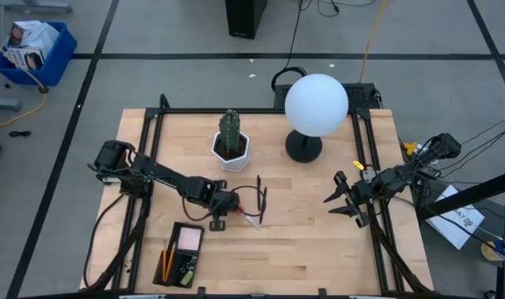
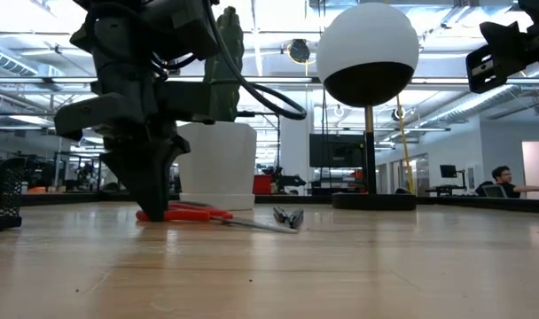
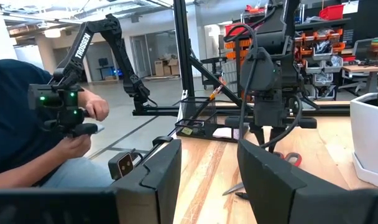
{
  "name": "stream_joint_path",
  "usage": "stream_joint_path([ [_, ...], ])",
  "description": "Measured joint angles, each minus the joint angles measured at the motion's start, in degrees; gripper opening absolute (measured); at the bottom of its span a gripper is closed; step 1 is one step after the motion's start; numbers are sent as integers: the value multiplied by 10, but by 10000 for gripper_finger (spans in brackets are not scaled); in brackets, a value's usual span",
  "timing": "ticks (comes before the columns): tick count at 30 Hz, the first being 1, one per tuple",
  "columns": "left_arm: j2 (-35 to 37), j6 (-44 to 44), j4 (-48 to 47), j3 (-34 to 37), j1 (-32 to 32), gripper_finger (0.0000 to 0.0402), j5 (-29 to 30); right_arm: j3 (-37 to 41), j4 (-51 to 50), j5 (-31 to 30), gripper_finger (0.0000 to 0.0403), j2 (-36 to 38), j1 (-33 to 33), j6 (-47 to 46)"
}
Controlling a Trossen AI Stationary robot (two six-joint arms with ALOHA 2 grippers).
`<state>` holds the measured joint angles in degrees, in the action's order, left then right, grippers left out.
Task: Pick and place office supplies into organizer
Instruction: Put the scissor in the desk organizer
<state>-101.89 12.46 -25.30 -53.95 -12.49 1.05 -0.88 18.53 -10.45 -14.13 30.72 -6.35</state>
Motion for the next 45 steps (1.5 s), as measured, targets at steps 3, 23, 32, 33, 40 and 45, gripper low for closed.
stream_joint_path([
  [3,0,19,0,0,-9,26,10,0,0,0,153,0,0,0],
  [23,42,71,-26,4,-76,15,121,0,0,0,153,0,0,0],
  [32,107,101,-55,2,-130,15,130,0,0,0,153,0,0,0],
  [33,114,107,-68,2,-136,15,130,0,0,0,153,0,0,0],
  [40,161,165,-169,-40,-182,17,131,0,0,0,153,0,0,0],
  [45,181,187,-287,-134,-225,18,132,0,0,0,153,0,0,0],
])
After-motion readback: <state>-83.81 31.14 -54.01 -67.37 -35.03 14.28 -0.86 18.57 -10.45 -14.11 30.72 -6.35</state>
